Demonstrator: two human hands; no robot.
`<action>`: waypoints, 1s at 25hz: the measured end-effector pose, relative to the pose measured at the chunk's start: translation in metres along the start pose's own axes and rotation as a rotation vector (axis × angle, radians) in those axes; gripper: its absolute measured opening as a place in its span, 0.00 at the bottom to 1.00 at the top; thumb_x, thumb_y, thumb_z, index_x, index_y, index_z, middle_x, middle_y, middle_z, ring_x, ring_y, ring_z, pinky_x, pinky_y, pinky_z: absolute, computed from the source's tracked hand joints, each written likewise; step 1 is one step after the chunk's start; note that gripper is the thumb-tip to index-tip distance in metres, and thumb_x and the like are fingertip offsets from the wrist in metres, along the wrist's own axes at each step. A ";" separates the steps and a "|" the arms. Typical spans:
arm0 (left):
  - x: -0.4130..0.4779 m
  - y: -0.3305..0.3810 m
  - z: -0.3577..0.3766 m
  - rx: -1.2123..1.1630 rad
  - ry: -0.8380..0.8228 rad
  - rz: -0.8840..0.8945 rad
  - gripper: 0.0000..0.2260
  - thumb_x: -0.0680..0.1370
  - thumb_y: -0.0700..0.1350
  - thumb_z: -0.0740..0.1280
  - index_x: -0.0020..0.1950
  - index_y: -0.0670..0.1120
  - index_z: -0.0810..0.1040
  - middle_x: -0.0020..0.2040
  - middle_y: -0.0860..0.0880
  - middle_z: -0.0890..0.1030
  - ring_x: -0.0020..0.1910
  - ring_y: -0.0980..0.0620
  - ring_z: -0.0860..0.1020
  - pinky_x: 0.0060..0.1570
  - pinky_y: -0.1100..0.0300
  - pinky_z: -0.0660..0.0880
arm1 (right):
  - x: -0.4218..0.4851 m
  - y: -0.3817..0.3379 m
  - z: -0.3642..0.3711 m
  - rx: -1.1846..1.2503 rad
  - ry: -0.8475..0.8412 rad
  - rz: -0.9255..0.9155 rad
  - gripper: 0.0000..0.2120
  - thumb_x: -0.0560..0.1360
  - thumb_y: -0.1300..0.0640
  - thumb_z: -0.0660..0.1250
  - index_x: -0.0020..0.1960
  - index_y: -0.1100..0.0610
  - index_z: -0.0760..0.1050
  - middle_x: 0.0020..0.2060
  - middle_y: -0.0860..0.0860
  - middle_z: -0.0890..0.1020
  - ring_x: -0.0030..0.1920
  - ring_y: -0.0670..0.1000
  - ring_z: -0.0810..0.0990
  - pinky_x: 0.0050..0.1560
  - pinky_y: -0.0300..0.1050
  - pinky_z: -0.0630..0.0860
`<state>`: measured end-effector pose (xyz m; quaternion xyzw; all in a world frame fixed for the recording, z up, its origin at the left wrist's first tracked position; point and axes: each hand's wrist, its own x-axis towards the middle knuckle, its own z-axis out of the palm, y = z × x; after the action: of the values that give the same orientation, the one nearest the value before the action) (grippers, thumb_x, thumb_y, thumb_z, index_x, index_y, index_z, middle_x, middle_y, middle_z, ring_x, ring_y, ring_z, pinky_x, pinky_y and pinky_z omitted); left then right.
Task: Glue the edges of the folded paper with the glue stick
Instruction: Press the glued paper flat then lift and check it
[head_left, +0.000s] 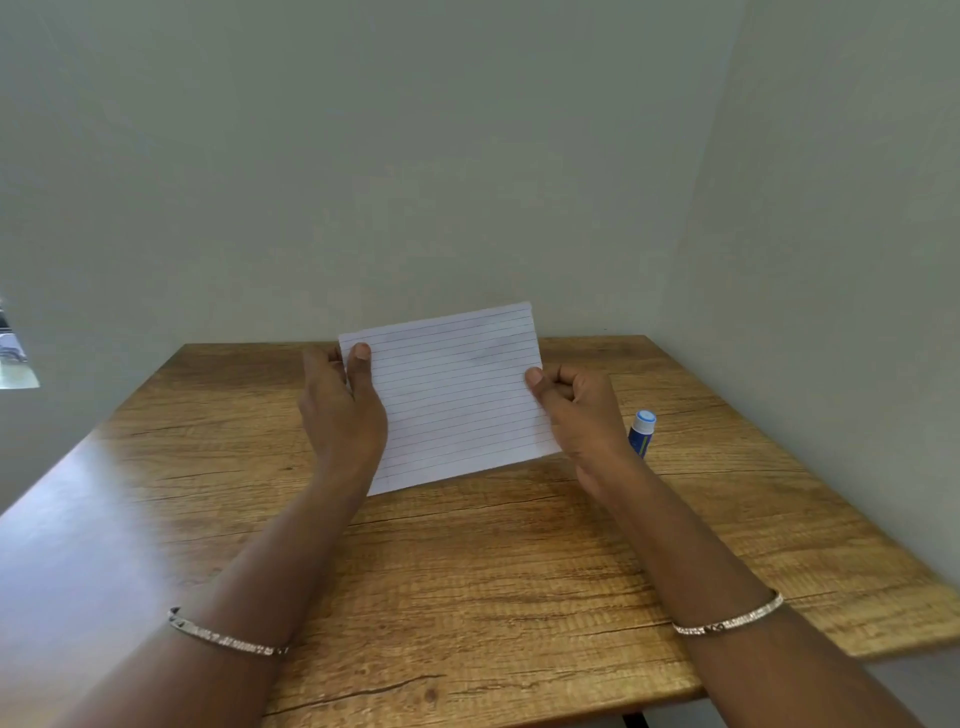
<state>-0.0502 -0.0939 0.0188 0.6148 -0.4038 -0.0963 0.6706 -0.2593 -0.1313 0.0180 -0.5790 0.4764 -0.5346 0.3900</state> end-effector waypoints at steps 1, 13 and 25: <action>-0.002 0.002 0.001 -0.003 -0.003 0.018 0.10 0.84 0.51 0.60 0.53 0.45 0.70 0.41 0.54 0.75 0.39 0.61 0.72 0.34 0.63 0.66 | 0.000 0.001 0.000 -0.015 0.018 -0.018 0.12 0.80 0.52 0.68 0.46 0.60 0.82 0.45 0.57 0.88 0.51 0.60 0.85 0.54 0.59 0.81; 0.004 0.008 -0.007 0.142 0.117 0.044 0.12 0.84 0.51 0.57 0.62 0.44 0.70 0.49 0.53 0.76 0.48 0.49 0.76 0.43 0.54 0.70 | 0.002 -0.003 -0.006 -0.062 0.037 -0.096 0.10 0.75 0.52 0.74 0.44 0.59 0.83 0.41 0.57 0.87 0.48 0.61 0.85 0.52 0.61 0.80; 0.007 0.020 -0.005 0.327 -0.276 0.543 0.23 0.80 0.61 0.59 0.72 0.54 0.70 0.68 0.52 0.77 0.66 0.49 0.74 0.66 0.40 0.64 | -0.007 -0.017 -0.006 -0.376 -0.148 -0.471 0.07 0.80 0.56 0.68 0.47 0.57 0.83 0.40 0.50 0.85 0.42 0.47 0.79 0.38 0.36 0.70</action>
<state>-0.0496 -0.0902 0.0401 0.5654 -0.6495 0.0695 0.5036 -0.2629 -0.1202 0.0335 -0.7728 0.3900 -0.4690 0.1751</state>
